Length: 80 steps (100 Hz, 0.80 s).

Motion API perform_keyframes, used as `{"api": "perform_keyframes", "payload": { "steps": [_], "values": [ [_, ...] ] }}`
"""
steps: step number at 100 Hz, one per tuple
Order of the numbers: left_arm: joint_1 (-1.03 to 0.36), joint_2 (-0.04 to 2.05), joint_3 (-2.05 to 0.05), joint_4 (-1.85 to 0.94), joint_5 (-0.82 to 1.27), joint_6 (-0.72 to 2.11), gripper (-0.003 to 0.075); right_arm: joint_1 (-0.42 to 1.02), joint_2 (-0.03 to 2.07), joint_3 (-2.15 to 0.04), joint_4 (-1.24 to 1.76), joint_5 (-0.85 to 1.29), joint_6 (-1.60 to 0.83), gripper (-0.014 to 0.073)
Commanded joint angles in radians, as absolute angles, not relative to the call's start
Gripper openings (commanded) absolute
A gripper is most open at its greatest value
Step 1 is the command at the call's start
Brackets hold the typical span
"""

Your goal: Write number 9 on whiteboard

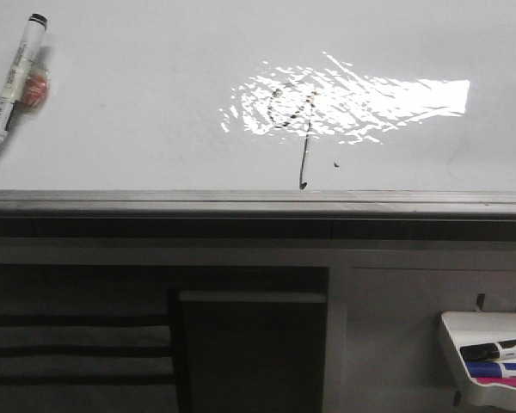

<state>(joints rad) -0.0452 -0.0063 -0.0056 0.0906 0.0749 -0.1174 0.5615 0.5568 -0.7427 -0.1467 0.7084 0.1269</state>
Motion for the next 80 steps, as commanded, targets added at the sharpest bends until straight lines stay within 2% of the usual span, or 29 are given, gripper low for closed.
{"api": "perform_keyframes", "payload": {
  "steps": [1,80],
  "values": [
    [-0.044,-0.034,0.024,0.069,0.0,-0.111,-0.002,0.557,0.557,-0.765,-0.159,0.643,0.124,-0.0072],
    [-0.044,-0.032,0.024,0.039,0.0,-0.111,-0.002,0.557,0.552,-0.759,-0.159,0.637,0.124,-0.0072]
  ]
}}
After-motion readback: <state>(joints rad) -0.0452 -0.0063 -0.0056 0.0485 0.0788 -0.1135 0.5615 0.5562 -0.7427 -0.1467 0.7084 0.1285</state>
